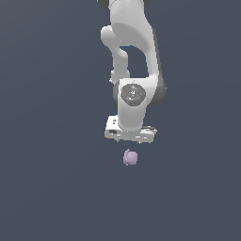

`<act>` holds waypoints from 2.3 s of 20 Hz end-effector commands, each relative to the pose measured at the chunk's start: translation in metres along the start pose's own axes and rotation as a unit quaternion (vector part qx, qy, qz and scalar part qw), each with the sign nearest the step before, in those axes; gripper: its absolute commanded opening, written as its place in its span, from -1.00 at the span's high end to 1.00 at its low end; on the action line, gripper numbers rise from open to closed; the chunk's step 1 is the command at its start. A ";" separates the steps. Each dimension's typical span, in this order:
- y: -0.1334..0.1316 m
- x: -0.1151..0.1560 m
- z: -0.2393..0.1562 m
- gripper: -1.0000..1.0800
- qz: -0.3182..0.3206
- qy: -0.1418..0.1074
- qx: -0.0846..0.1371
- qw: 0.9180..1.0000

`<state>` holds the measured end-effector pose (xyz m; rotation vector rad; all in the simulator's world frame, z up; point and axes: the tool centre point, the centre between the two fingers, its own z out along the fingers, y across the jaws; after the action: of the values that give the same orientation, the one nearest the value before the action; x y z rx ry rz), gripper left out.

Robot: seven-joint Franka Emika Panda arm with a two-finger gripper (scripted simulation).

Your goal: Pick up the object and move it to a goal position.

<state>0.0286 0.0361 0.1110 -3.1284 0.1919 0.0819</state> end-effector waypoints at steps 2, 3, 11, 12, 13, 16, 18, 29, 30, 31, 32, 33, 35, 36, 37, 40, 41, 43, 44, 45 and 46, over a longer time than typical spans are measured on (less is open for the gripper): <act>-0.008 0.018 0.006 -0.92 0.036 0.009 0.000 0.999; -0.010 0.022 0.008 -0.92 0.045 0.011 0.000 0.999; -0.022 0.044 0.017 -0.92 0.094 0.023 0.001 0.995; -0.022 0.046 0.018 -0.92 0.097 0.024 0.001 0.995; -0.023 0.047 0.018 -0.92 0.100 0.025 0.001 0.995; -0.024 0.049 0.019 -0.92 0.105 0.026 0.001 0.994; -0.024 0.048 0.019 -0.92 0.103 0.026 0.001 0.994; -0.024 0.050 0.061 -0.92 0.105 0.026 0.001 0.994; -0.024 0.050 0.064 -0.92 0.105 0.026 0.001 0.994; -0.024 0.050 0.067 -0.92 0.105 0.026 0.001 0.994; -0.024 0.050 0.069 -0.92 0.105 0.026 0.001 0.994; -0.024 0.051 0.070 -0.92 0.105 0.026 0.001 0.994; -0.024 0.051 0.069 -0.92 0.105 0.026 0.001 0.994; -0.024 0.052 0.069 -0.92 0.105 0.026 0.001 0.994; -0.024 0.052 0.069 1.00 0.105 0.026 0.001 0.994; -0.024 0.052 0.069 1.00 0.105 0.026 0.001 0.994; -0.024 0.052 0.069 1.00 0.105 0.026 0.001 0.994; -0.024 0.052 0.069 1.00 0.105 0.026 0.001 0.994; -0.024 0.052 0.069 1.00 0.105 0.026 0.001 0.994; -0.024 0.052 0.069 1.00 0.105 0.026 0.001 0.994; -0.024 0.052 0.069 1.00 0.105 0.026 0.001 0.994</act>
<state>0.0789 0.0545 0.0392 -3.0984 0.5200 0.0006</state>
